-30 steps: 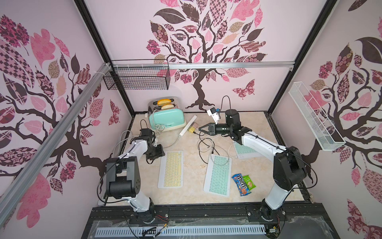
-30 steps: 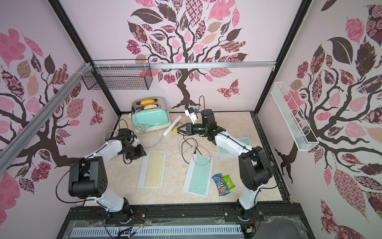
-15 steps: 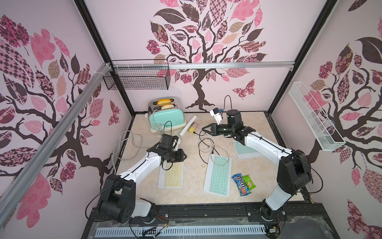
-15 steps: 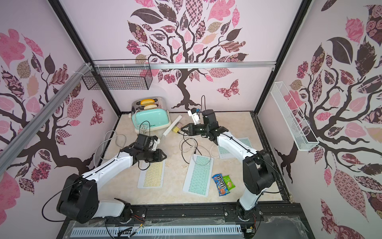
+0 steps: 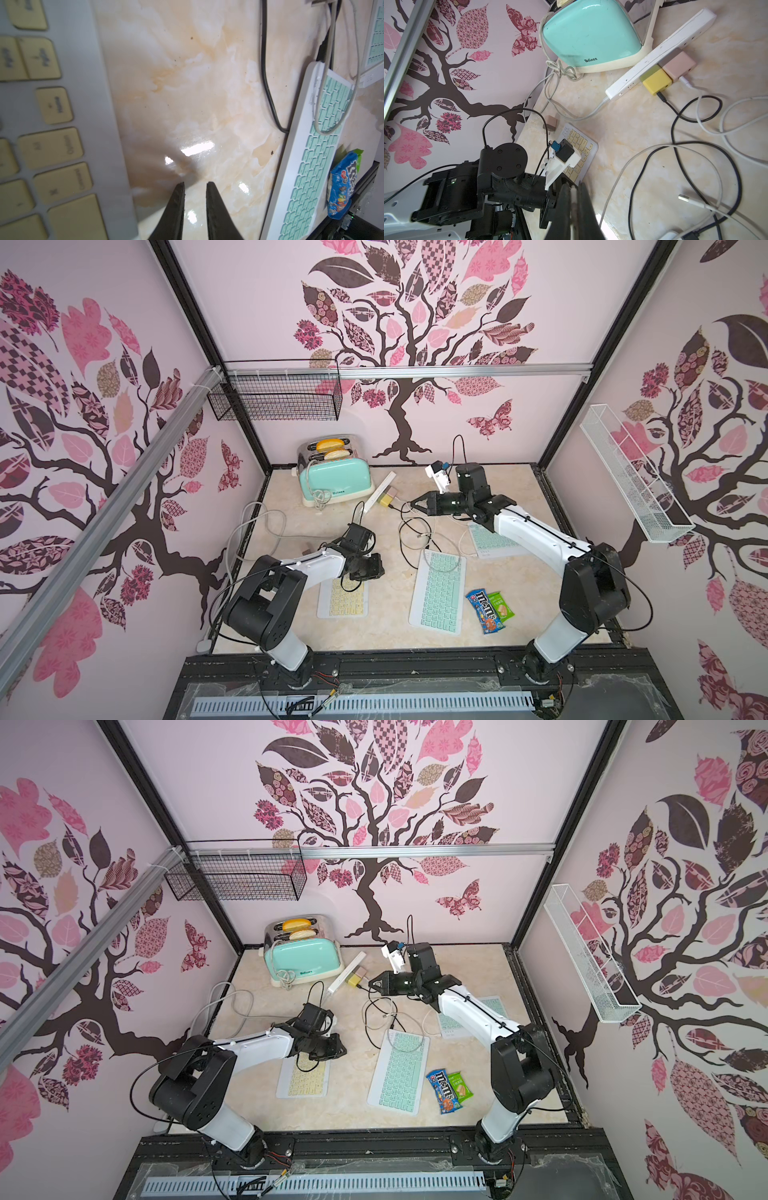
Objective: Unplug the wireless keyboard
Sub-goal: Place the power cord at the center of the board.
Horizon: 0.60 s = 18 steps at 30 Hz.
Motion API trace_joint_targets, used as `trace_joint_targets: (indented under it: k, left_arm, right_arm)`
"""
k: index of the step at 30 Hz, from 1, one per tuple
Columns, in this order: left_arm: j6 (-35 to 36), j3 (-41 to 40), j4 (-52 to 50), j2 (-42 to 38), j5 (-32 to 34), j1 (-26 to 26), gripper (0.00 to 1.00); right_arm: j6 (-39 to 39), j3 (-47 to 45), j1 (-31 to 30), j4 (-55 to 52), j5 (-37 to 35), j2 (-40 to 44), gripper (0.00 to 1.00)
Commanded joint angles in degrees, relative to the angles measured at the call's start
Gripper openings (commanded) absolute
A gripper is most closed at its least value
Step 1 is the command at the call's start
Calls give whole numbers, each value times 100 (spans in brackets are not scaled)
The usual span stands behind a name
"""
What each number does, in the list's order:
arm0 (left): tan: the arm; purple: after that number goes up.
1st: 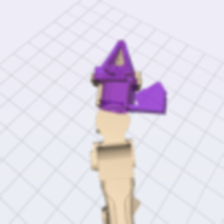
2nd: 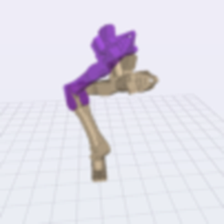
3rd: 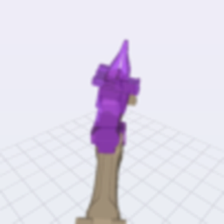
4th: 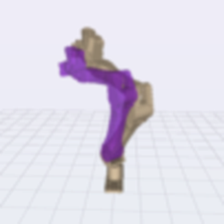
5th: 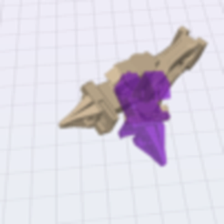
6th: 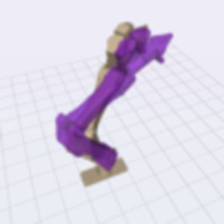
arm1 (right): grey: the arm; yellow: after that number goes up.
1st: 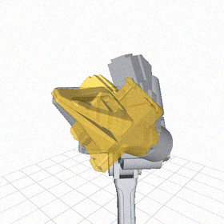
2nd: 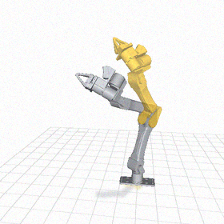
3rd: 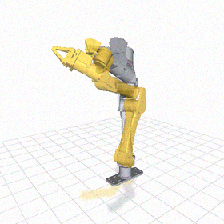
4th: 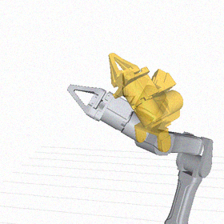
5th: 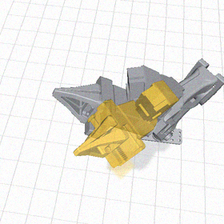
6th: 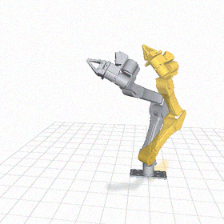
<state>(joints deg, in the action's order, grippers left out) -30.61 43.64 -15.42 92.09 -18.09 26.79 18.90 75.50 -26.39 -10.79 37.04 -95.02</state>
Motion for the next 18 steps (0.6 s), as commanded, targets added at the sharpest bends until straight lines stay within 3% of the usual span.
trace_joint_targets:
  k: [1, 9, 12, 18]
  left_arm:
    - [4, -260, 6, -99, 273, -173, 23]
    - [98, -409, -23, -466, 107, -392, 25]
    - [272, -403, 194, -756, -253, -354, 28]
    - [1571, 7, 436, -1996, -484, 256, 50]
  right_arm:
    - [233, 328, -30, 92, 50, -58, 0]
    - [560, 451, -143, 301, 139, -296, 0]
    - [646, 517, -165, 252, 111, -332, 0]
    - [969, 527, -165, 121, -28, -290, 0]
